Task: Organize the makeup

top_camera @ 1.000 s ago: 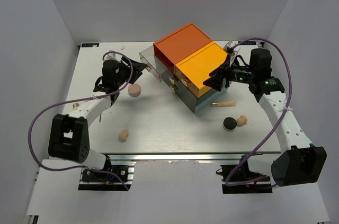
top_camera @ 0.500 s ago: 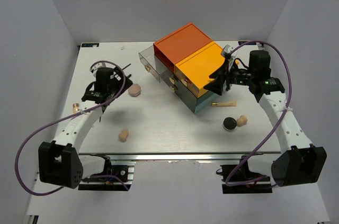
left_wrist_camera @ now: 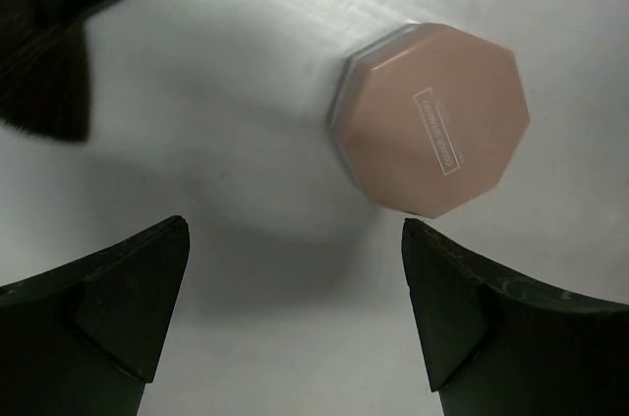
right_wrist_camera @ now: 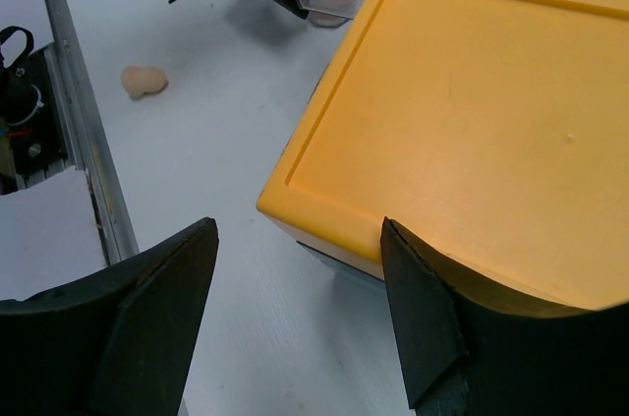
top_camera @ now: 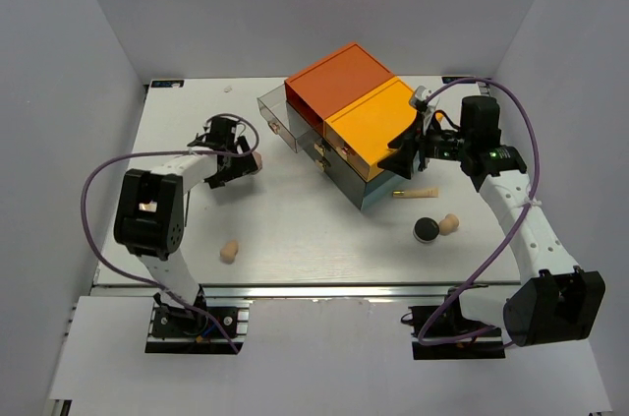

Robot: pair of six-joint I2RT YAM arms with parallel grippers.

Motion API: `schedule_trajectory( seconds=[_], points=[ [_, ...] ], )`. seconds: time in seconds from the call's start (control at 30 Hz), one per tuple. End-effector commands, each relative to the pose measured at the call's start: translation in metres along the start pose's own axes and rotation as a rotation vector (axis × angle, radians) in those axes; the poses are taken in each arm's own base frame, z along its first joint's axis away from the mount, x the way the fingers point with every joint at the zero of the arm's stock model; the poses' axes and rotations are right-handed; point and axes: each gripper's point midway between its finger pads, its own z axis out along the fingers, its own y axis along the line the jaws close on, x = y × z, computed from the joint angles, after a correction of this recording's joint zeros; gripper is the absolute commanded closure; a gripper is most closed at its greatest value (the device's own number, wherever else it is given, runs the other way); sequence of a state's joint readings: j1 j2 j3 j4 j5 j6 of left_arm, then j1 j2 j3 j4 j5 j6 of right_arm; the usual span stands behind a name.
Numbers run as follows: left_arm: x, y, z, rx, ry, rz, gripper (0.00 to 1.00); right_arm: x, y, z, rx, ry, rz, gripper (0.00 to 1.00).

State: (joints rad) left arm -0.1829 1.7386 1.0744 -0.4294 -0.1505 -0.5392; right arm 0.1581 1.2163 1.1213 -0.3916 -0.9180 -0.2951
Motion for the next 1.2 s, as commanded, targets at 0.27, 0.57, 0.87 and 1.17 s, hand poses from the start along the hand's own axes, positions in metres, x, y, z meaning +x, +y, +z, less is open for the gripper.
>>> schedule_trajectory(
  seconds=[0.27,0.57,0.87,1.17],
  points=[
    [-0.034,-0.059,0.018,0.168,-0.076,0.155,0.02,-0.003,-0.002,-0.004,0.030,-0.011,-0.043,0.26],
    [-0.042,-0.069,0.045,0.156,-0.090,0.162,0.02,-0.005,-0.005,0.000,0.020,-0.011,-0.031,0.26],
    [-0.043,-0.074,0.049,0.186,-0.122,0.172,0.21,-0.007,-0.005,-0.002,0.030,-0.011,-0.038,0.26],
    [-0.004,-0.045,0.018,0.183,-0.096,0.133,0.63,-0.006,-0.005,-0.002,0.028,-0.012,-0.041,0.26]
  ],
)
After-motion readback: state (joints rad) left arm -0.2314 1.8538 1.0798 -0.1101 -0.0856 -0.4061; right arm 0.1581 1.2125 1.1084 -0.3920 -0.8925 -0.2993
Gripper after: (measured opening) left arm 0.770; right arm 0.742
